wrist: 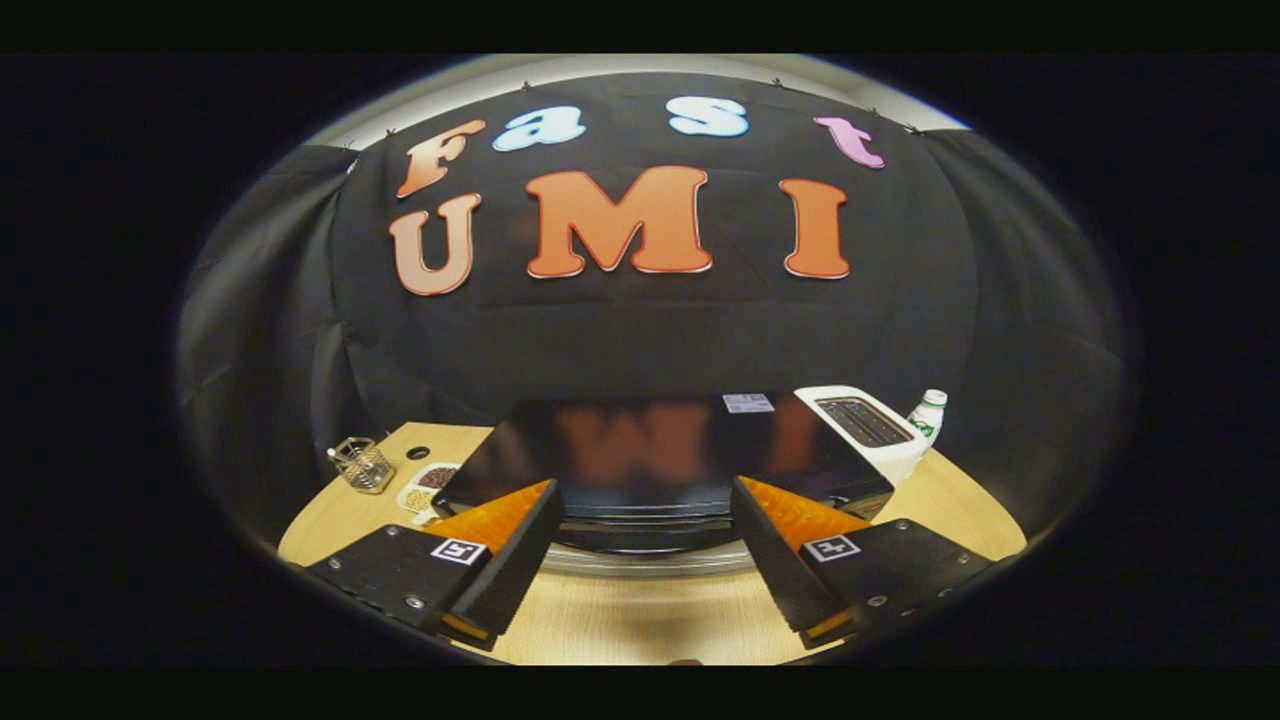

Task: Open the toaster oven, put the food inside, and close the toaster oven door.

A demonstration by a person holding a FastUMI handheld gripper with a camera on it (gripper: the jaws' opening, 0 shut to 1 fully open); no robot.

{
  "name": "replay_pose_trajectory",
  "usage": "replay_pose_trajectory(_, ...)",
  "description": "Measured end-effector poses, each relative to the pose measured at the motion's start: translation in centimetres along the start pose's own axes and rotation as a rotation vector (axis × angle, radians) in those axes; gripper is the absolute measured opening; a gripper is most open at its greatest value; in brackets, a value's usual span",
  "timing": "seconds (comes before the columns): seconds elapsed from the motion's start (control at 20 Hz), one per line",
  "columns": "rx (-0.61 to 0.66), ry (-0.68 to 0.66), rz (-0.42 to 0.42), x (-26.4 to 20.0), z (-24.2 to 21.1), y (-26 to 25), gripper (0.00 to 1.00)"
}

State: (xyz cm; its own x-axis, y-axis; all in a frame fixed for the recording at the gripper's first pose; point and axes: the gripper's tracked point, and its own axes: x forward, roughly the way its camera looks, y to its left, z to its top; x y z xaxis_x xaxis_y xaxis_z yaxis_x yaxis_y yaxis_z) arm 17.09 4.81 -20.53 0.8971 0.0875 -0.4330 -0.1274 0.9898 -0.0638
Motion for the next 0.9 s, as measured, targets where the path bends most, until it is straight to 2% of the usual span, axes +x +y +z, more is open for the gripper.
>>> replay_pose_trajectory(0.2,0.002,0.044,-0.014,2.2,-1.4,-0.3,0.99)
replay_pose_trajectory(0.25,-0.001,0.018,-0.019,2.3,-0.9,-0.4,0.99)
replay_pose_trajectory(0.9,-0.003,0.079,-0.001,-1.5,-2.8,-0.6,1.00)
